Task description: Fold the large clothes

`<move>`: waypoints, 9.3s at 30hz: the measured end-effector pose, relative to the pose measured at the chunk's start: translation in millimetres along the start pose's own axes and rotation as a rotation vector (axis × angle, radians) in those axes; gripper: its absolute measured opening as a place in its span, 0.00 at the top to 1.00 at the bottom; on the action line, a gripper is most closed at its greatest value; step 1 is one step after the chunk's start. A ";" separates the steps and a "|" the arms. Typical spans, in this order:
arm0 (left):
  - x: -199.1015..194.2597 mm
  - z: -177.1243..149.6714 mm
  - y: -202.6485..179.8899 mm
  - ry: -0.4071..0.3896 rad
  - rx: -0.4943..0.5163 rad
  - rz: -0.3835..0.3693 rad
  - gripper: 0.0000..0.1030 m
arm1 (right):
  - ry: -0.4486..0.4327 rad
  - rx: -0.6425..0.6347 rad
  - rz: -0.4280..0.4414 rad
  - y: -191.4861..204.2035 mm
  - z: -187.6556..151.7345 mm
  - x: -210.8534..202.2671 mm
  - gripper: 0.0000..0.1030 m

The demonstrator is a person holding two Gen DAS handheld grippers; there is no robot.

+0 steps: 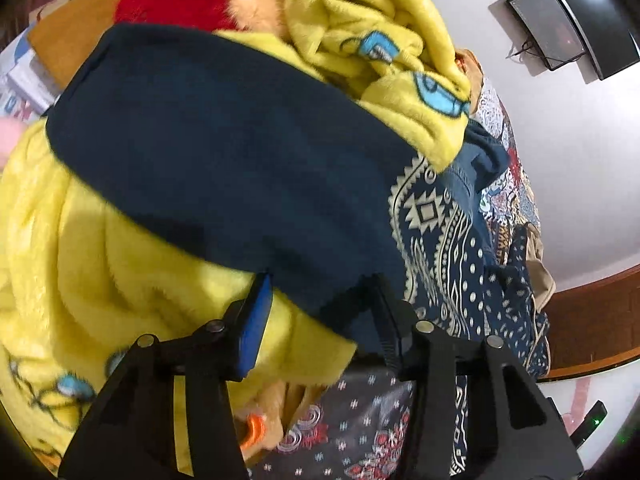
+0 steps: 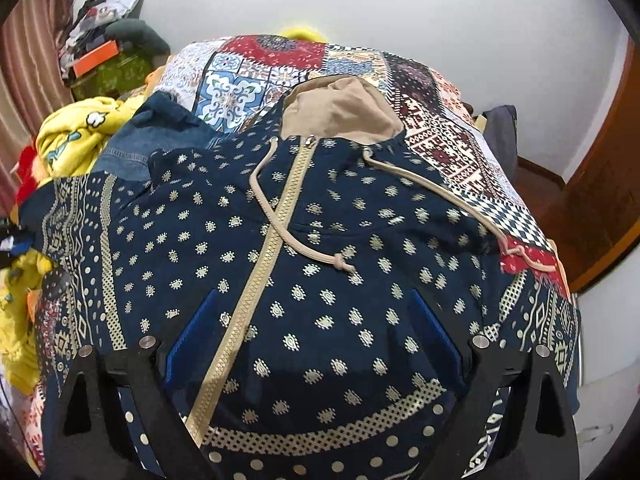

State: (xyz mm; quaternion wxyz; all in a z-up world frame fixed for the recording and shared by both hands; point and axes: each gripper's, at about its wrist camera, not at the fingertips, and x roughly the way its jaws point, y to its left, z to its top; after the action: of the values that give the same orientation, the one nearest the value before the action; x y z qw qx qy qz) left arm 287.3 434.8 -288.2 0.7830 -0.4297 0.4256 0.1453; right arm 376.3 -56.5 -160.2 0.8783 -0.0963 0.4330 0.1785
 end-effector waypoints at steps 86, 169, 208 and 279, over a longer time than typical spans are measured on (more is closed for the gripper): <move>-18.6 -128.9 -159.3 -0.064 0.744 0.178 0.48 | 0.088 -0.359 0.161 138.3 35.0 19.6 0.10; 50.7 -238.8 -305.0 -0.033 0.976 0.240 0.38 | 0.047 0.366 -0.080 -210.1 -76.5 -75.8 0.38; 6.5 -291.9 -328.5 -0.082 1.046 0.135 0.32 | -0.082 0.847 -0.078 -322.3 -118.6 -60.1 0.92; 89.1 -403.9 -493.7 0.232 1.340 -0.045 0.27 | 0.122 0.358 -0.087 -220.3 -116.0 -91.2 0.53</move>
State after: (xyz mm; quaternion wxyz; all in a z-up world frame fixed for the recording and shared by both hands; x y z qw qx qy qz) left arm 414.5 -189.7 -196.0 0.8323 0.1265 0.4959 -0.2131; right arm 328.3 -317.2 -154.8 0.8604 0.0323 0.5057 0.0544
